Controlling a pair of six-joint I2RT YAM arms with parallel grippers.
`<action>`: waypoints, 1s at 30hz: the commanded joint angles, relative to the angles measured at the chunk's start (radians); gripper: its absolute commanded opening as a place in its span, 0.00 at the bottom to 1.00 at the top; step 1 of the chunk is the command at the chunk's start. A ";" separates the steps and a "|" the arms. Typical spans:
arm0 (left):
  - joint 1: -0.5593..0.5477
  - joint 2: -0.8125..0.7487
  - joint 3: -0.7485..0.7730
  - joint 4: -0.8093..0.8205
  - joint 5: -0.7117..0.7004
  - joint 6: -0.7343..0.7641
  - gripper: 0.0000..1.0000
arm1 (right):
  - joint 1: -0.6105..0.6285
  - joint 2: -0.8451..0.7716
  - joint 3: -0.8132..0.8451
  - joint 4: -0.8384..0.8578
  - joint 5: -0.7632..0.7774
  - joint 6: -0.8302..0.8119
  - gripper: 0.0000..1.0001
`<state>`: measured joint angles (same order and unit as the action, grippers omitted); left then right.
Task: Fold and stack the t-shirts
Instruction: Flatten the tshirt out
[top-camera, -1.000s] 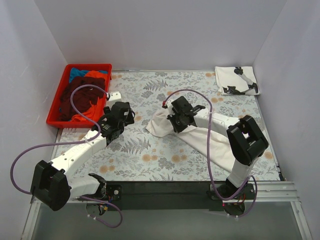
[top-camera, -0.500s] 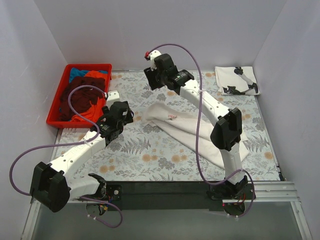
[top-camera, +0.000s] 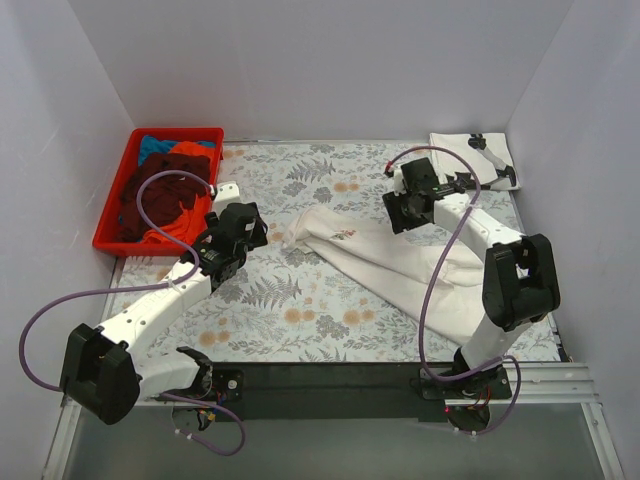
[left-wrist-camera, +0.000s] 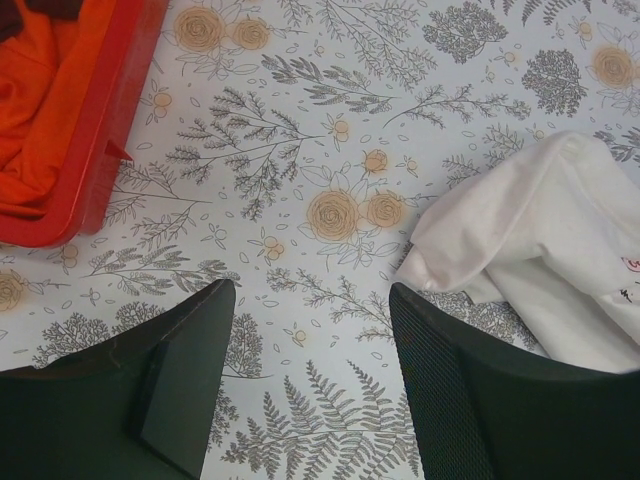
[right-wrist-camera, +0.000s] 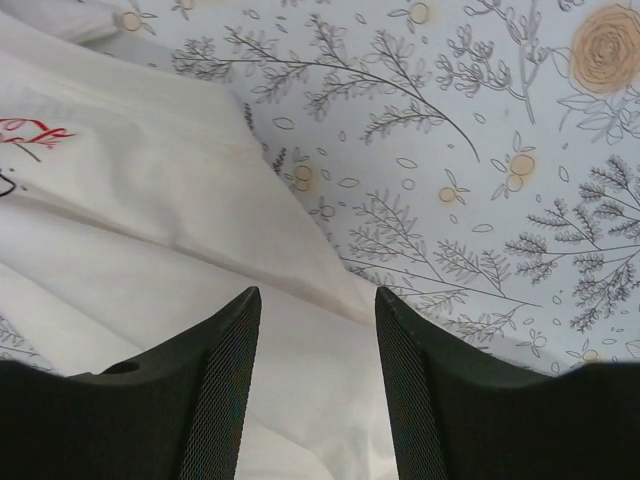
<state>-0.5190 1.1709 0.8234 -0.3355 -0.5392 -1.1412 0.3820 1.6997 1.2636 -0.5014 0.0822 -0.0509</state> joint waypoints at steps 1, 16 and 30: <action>0.005 -0.011 -0.013 0.010 -0.001 0.003 0.62 | -0.057 -0.046 -0.046 0.129 -0.130 -0.082 0.56; 0.007 0.007 -0.010 0.009 0.024 0.006 0.61 | -0.141 0.149 -0.047 0.207 -0.306 -0.181 0.48; 0.005 0.022 -0.009 0.009 0.031 0.008 0.61 | -0.144 0.198 -0.066 0.196 -0.412 -0.208 0.07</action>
<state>-0.5190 1.1908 0.8234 -0.3351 -0.5056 -1.1408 0.2420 1.8782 1.1831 -0.3138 -0.3000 -0.2466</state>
